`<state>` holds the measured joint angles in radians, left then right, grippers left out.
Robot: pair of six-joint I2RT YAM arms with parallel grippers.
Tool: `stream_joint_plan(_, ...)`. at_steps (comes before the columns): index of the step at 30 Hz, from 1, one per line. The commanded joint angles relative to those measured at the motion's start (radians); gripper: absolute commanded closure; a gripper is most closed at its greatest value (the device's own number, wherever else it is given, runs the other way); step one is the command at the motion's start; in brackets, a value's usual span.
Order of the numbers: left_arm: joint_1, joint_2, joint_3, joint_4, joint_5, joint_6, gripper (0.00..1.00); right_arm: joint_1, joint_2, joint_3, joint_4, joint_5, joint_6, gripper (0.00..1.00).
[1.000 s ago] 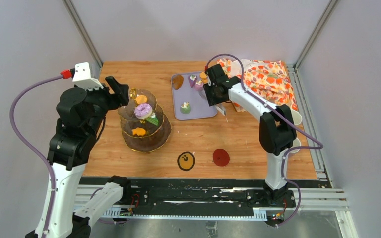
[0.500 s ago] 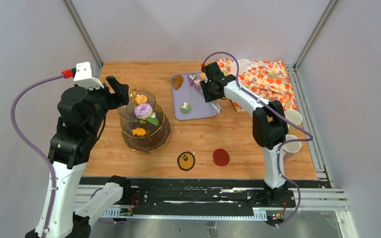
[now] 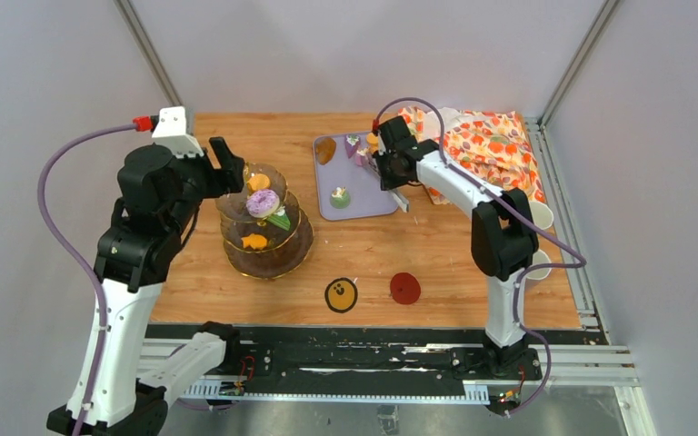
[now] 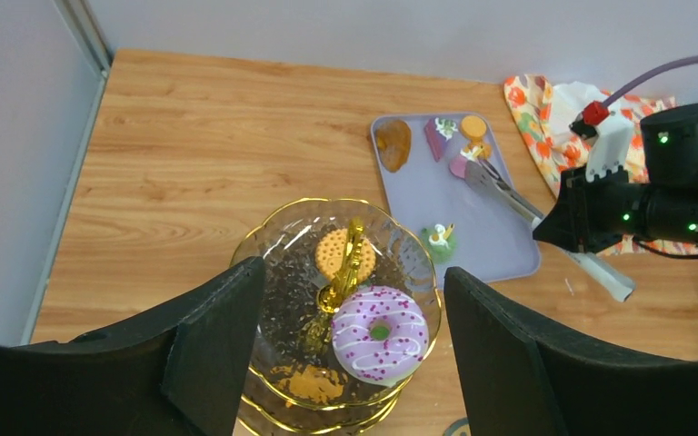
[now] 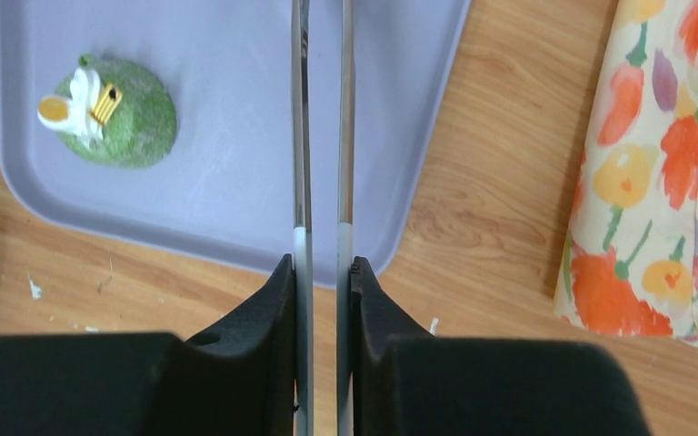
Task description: Serve the afternoon tea
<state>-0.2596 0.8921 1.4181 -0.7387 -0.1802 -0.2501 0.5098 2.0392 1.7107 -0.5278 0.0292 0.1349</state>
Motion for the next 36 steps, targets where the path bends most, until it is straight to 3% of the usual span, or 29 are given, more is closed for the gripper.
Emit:
stream_joint_plan(1,-0.006,0.028,0.056,-0.05,0.105,0.071,0.22,-0.012,-0.129,-0.073,0.012,-0.027,0.007,0.99)
stream_joint_plan(10,-0.006,0.138,0.082,-0.127,0.126,0.07,0.18,-0.011,-0.319,-0.276,0.023,-0.037,0.034,0.99)
stream_joint_plan(15,-0.006,0.176,0.052,-0.124,0.087,0.062,0.23,-0.011,-0.376,-0.321,0.023,-0.025,0.035,0.99)
stream_joint_plan(18,-0.006,0.187,0.03,-0.112,0.078,0.047,0.33,-0.011,-0.388,-0.327,0.023,-0.022,0.034,0.99)
stream_joint_plan(28,-0.006,0.173,0.01,-0.084,-0.028,-0.017,0.87,-0.011,-0.419,-0.341,0.022,-0.03,0.031,1.0)
stream_joint_plan(33,-0.006,0.176,0.035,-0.084,-0.126,-0.078,0.99,-0.011,-0.442,-0.348,0.02,-0.031,0.03,1.0)
stream_joint_plan(36,-0.006,0.178,0.047,-0.082,-0.201,-0.157,1.0,-0.011,-0.453,-0.354,0.019,-0.032,0.029,1.0)
